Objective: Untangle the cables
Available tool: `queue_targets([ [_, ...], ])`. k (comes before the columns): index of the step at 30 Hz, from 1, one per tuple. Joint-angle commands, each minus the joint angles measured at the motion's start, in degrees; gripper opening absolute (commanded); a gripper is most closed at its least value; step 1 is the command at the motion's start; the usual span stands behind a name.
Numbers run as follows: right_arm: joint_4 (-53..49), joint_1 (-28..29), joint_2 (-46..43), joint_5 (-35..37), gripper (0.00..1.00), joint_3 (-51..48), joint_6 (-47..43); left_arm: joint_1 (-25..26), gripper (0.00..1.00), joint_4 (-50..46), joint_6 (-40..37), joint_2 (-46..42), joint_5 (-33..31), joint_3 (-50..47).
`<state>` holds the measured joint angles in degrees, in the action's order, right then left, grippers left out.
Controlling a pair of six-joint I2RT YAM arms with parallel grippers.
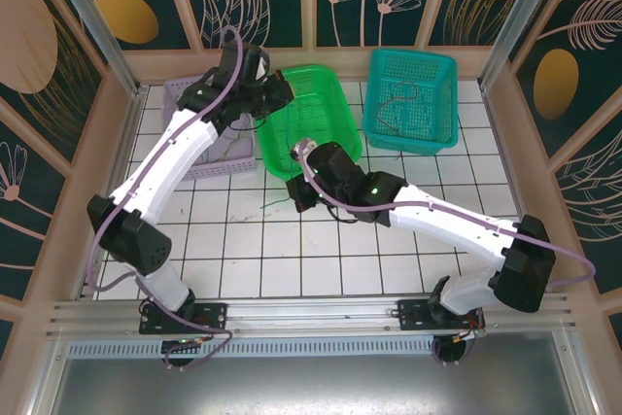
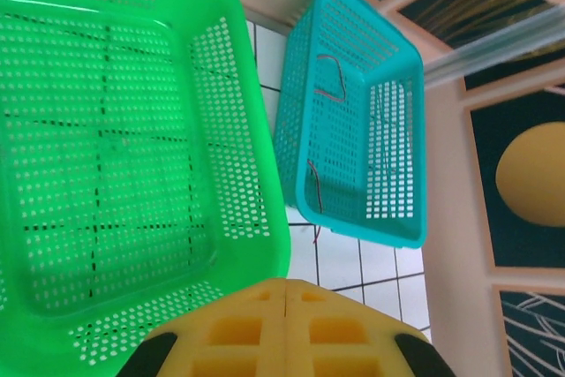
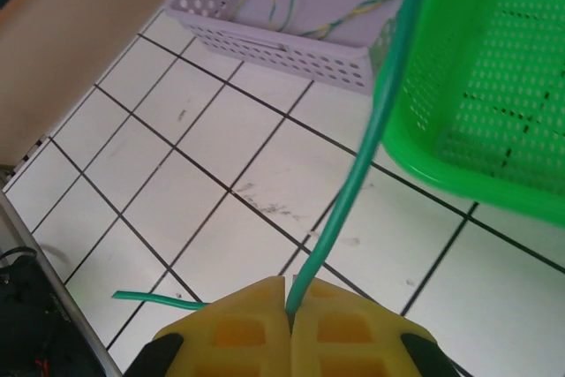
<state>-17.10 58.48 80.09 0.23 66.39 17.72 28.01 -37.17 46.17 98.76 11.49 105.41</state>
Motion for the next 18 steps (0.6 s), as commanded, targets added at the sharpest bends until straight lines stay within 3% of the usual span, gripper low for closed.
queue_targets([
  [1,-3.8,2.5,1.6,-9.4,0.00,-1.0,-1.8,-2.0,0.00,10.5,-3.3,3.0,3.0,4.9],
  [6,2.8,-1.7,-1.9,-15.7,0.00,-4.3,6.3,-2.4,0.00,13.7,-1.7,4.5,7.2,5.4],
  [8,5.7,-5.0,-4.0,-18.3,0.00,-6.1,10.3,-2.4,0.33,12.8,-1.8,3.4,6.3,5.7],
  [10,7.7,-8.2,-5.6,-20.8,0.00,-7.4,13.4,-2.5,0.46,11.3,-2.3,1.5,5.1,5.3],
  [13,8.9,-12.1,-6.7,-23.3,0.00,-8.6,16.4,-2.5,0.73,7.9,-3.4,-2.5,2.3,3.6],
  [15,9.0,-14.1,-7.4,-24.3,0.00,-8.9,17.5,-2.6,0.87,5.2,-4.5,-5.1,-0.8,1.9],
  [18,7.1,-16.9,-7.4,-24.1,0.00,-8.2,18.1,-2.7,0.87,2.2,-6.2,-10.4,-5.8,-2.8],
])
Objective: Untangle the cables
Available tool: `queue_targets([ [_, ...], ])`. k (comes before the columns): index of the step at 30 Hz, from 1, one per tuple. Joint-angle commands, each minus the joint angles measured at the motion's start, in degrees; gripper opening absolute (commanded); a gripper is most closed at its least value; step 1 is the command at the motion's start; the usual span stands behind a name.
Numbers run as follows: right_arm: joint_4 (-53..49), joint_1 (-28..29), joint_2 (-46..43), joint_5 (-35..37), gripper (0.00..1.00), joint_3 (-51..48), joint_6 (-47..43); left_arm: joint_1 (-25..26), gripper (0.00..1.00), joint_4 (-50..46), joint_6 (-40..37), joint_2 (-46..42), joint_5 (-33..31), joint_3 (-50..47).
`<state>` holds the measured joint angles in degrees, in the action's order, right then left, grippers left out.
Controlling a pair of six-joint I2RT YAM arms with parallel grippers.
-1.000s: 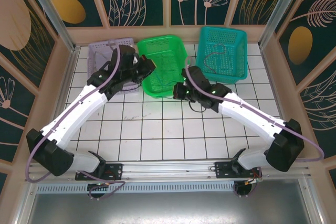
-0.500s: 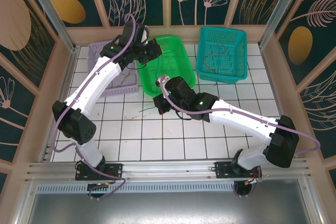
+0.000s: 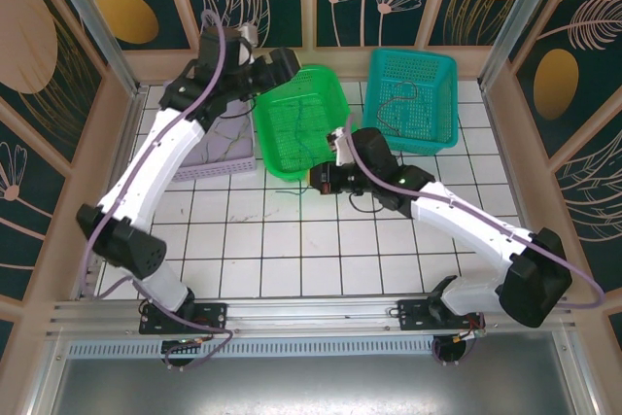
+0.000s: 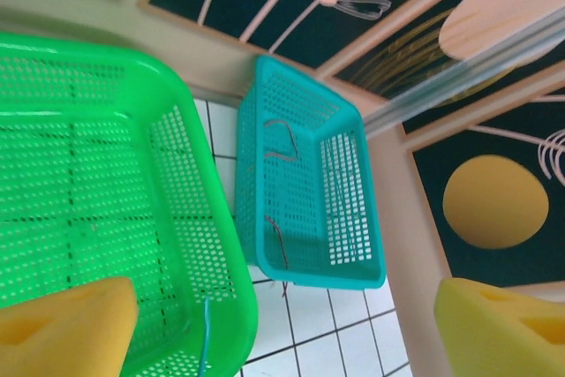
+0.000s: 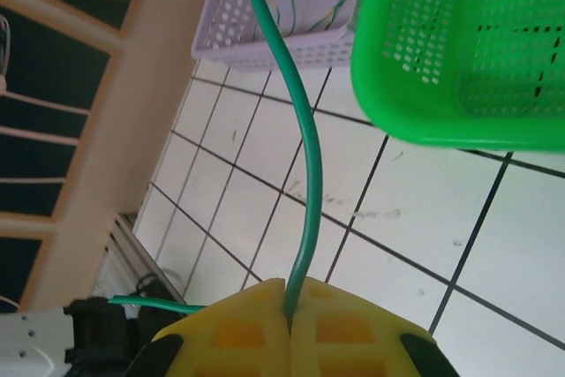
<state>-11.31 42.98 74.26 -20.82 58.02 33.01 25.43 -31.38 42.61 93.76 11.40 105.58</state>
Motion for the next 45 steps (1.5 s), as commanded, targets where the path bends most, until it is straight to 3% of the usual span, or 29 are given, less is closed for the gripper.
queue_targets([
  [1,0.6,-2.3,-1.4,-3.0,0.00,0.6,2.8,-0.1,0.87,-3.6,-3.0,-7.4,-6.5,-5.5],
  [4,-1.0,-3.4,-0.9,-1.8,0.00,2.1,2.1,-0.1,0.77,-2.2,-3.4,-13.2,-4.9,-14.3],
  [10,-4.6,-3.7,2.0,2.1,0.00,6.5,-0.6,1.0,0.41,5.4,-2.2,-16.9,12.1,-33.0],
  [17,-7.3,-3.5,6.4,5.3,0.00,12.6,-2.3,4.6,0.53,8.4,3.0,-15.1,11.3,-38.5],
  [21,-7.1,-3.4,7.2,5.9,0.00,13.8,-1.8,4.9,0.50,15.7,11.3,-16.9,9.5,-43.7],
  [25,-6.6,-3.3,6.8,6.9,0.00,13.5,-1.1,4.8,0.38,20.7,18.3,-19.5,6.9,-47.9],
  [28,-5.1,-3.4,6.2,7.3,0.00,12.8,0.0,4.9,0.12,24.4,23.3,-21.4,6.0,-52.0],
  [31,-2.8,-3.7,5.6,7.7,0.00,12.4,1.9,4.8,0.00,30.1,31.6,-23.6,5.4,-57.0],
  [36,1.0,-3.6,5.1,8.1,0.00,11.1,6.2,4.9,0.00,41.0,46.7,-28.9,2.4,-66.9],
  [40,1.0,-3.2,5.6,8.3,0.00,11.8,7.2,4.9,0.00,40.7,51.0,-32.7,-1.9,-68.4],
  [42,-1.3,-2.8,6.0,9.9,0.00,12.5,6.5,4.8,0.25,36.5,50.9,-35.2,-6.2,-66.5],
  [45,-5.8,-2.7,7.4,12.1,0.00,14.5,6.6,4.9,0.48,35.4,49.7,-37.0,-9.5,-63.6],
])
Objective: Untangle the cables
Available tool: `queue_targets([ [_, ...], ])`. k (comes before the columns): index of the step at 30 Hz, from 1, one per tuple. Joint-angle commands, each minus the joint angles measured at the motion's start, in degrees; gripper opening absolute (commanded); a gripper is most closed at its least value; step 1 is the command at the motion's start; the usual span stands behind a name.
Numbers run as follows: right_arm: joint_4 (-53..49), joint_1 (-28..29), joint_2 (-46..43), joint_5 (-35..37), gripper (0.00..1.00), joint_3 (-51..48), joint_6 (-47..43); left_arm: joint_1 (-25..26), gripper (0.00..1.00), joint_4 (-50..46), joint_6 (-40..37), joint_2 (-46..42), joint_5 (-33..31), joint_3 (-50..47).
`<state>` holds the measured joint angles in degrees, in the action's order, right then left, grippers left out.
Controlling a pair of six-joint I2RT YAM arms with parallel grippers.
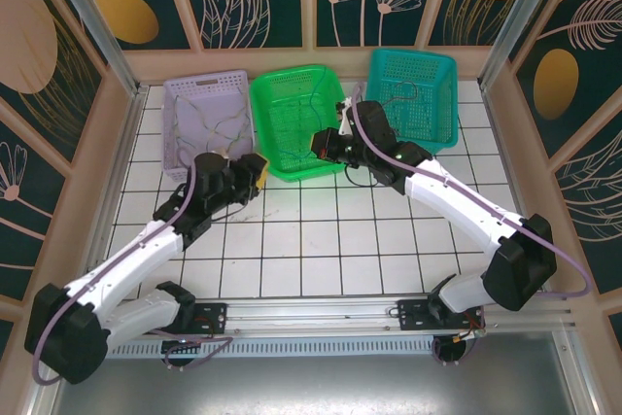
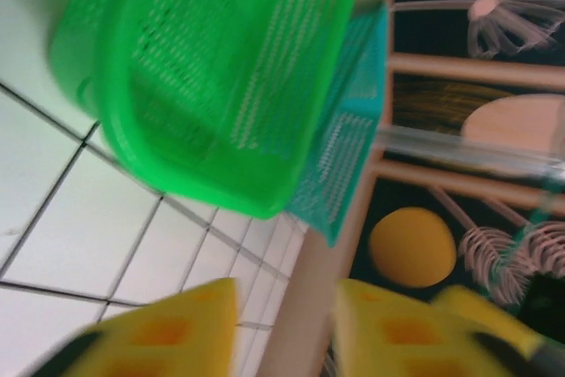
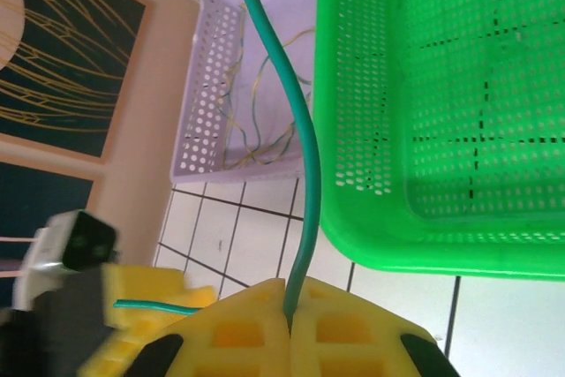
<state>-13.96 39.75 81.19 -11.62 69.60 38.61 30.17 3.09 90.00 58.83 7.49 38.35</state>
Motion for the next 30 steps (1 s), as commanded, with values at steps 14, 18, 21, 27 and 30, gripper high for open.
queue_targets([
  [14,-7.4,2.6,7.2,1.9,0.00,10.9,13.8,1.7,0.59,6.4,-2.5,8.5,-1.0,10.0],
  [18,-6.6,2.7,7.6,1.0,0.00,11.3,15.3,1.7,0.45,4.1,-3.6,10.3,-1.6,11.1],
  [21,-4.8,2.6,6.8,0.6,0.00,10.6,16.9,1.7,0.20,3.4,-2.9,9.9,-3.8,9.8],
  [27,12.0,2.4,-0.2,2.1,0.00,-0.2,21.5,1.7,0.00,9.9,8.0,7.4,-5.6,1.0],
  [30,24.3,2.7,-5.9,6.3,0.00,-10.1,25.0,1.7,0.00,15.6,16.4,5.0,-7.2,-4.2],
])
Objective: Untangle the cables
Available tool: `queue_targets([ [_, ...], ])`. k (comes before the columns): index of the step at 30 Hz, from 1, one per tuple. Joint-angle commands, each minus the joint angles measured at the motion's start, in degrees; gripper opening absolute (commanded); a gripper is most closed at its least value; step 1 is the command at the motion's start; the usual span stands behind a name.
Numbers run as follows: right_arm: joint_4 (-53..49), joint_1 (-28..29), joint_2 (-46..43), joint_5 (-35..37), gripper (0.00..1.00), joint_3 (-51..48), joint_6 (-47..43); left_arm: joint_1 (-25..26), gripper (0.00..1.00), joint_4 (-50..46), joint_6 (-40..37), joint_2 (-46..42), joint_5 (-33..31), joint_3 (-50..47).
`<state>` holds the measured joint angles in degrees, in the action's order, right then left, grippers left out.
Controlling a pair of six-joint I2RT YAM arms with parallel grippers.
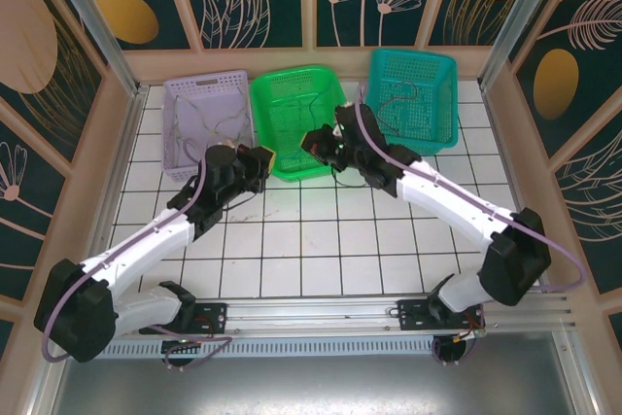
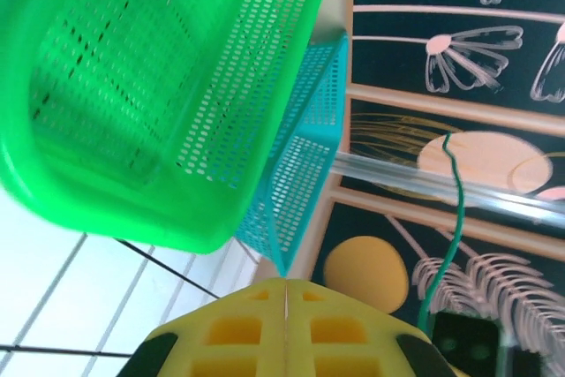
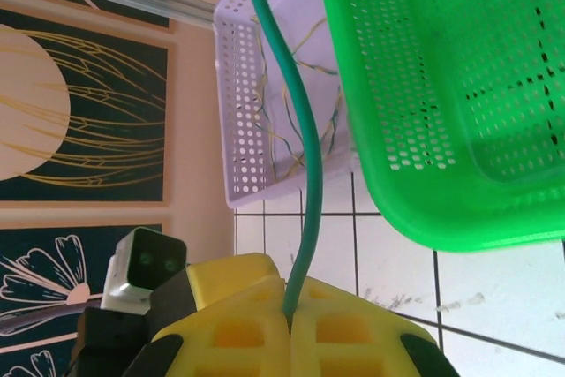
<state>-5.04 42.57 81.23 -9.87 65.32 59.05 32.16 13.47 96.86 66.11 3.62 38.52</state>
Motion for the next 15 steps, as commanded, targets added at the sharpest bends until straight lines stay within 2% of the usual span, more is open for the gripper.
queue_targets([
  [1,18.7,0.0,-7.5,6.3,0.00,-8.6,5.5,-0.2,0.00,7.0,13.1,-3.0,-3.7,-6.1],
  [5,33.0,0.1,-10.7,11.0,0.00,-17.5,8.6,0.1,0.00,10.6,23.0,-5.0,-5.2,-8.7],
  [8,39.0,0.1,-9.2,11.8,0.00,-18.5,8.2,0.7,0.00,8.9,26.4,-4.5,-3.2,-7.0],
  [11,28.2,-0.7,-5.0,10.9,0.00,-10.0,0.7,0.9,0.00,4.2,26.6,-4.4,-1.0,-4.4],
  [12,23.2,-1.8,-2.9,8.0,0.00,-6.3,-1.8,0.9,0.00,2.1,25.2,-4.9,-1.1,-3.4],
  [15,5.8,-5.2,3.9,4.4,0.00,4.7,-10.1,0.9,0.46,-7.8,19.2,-7.6,-4.5,-0.5],
])
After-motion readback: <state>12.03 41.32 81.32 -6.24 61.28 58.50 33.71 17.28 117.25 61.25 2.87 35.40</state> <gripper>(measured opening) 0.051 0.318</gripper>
